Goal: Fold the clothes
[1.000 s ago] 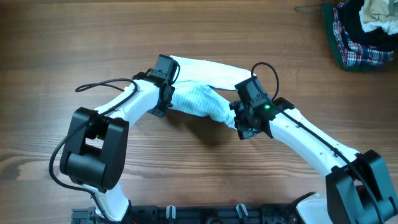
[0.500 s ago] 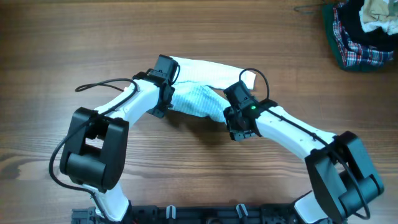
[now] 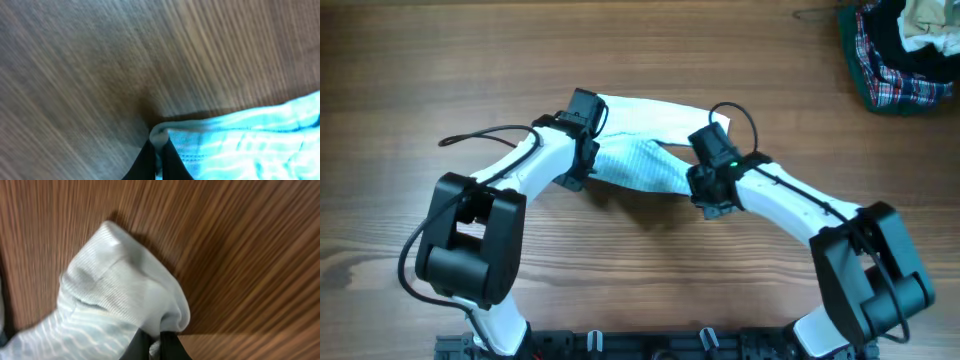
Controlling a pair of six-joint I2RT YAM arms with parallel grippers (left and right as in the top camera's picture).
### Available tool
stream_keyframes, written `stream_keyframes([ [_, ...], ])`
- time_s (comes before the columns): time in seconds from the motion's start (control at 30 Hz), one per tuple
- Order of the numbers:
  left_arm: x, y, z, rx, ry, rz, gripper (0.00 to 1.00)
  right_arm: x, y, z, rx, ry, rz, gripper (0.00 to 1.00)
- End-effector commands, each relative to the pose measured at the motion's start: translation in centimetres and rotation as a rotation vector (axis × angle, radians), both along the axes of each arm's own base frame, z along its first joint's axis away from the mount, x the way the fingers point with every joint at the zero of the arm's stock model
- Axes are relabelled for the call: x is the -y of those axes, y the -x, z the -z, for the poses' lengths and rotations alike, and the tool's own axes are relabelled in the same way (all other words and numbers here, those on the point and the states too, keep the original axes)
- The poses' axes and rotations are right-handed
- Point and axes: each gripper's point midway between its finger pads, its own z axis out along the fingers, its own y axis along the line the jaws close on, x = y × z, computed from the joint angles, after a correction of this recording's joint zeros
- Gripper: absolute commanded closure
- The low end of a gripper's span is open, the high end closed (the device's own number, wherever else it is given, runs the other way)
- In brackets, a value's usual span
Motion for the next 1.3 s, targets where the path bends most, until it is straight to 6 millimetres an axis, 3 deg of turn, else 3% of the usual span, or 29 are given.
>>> stream_keyframes([
  [0.0, -2.4, 1.4, -0.5, -0.047, -0.065, -0.013, 0.96, 2.8, -0.3, -1.8, 0.043, 0.071, -0.107, 0.96],
  [0.2, -3.0, 3.5, -2.7, -0.088, -0.092, -0.003, 0.96, 3.6, 1.9, -2.9, -0.01, 0.093, -0.172, 0.96],
  [0.6, -1.9, 7.3, -5.8, -0.132, -0.181, 0.103, 0.96, 4.1, 6.1, -3.3, -0.161, 0.081, -0.243, 0.96],
  [0.73, -2.4, 7.3, -5.9, -0.125, -0.209, 0.071, 0.96, 4.2, 4.2, -4.0, -0.059, 0.111, -0.288, 0.96],
  [0.87, -2.0, 5.0, -6.1, -0.025, -0.205, 0.06, 0.96, 3.4, 0.2, -4.9, 0.121, 0.131, -0.344, 0.96],
  [0.97, -1.3, 3.4, -6.3, 0.044, -0.178, 0.054, 0.96, 3.3, -1.6, -5.5, 0.205, 0.157, -0.375, 0.96],
  [1.13, -1.2, 1.3, -6.9, 0.142, -0.189, 0.037, 0.96, 3.4, -3.0, -5.9, 0.265, 0.19, -0.382, 0.96],
  [1.27, -1.0, 0.9, -7.0, 0.161, -0.181, 0.035, 0.96, 3.1, -2.5, -5.7, 0.245, 0.164, -0.382, 0.96],
])
